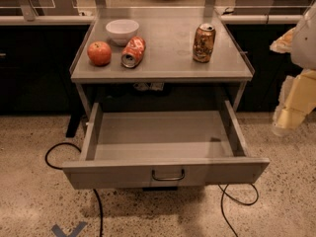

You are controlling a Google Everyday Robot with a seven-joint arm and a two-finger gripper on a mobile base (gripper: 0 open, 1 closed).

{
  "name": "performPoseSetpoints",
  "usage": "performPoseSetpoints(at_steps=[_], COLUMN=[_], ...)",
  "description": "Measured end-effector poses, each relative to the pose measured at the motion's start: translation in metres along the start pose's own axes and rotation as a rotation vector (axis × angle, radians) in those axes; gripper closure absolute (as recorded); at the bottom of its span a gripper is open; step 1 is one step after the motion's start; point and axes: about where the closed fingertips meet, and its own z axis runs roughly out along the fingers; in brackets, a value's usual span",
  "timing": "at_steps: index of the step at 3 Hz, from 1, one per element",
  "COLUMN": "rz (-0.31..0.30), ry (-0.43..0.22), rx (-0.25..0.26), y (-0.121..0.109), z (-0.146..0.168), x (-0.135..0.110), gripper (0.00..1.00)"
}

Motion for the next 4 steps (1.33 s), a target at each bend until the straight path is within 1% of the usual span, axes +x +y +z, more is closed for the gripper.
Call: performPoseSetpoints(at_steps=[1, 2, 3, 4], rz=[0.002, 0.077, 0.203, 0.286], ry=[-0.005, -0.053, -0.123, -0.208], rx=[0.002, -0.014, -0.042, -0.006], y=[-0.001, -0.004, -0.013, -0.046], z=[0.000, 0.033, 0.103, 0.158], x=[0.000, 0.006, 0.011, -0.002], gripper=[0.00, 0.00, 0.00, 0.00])
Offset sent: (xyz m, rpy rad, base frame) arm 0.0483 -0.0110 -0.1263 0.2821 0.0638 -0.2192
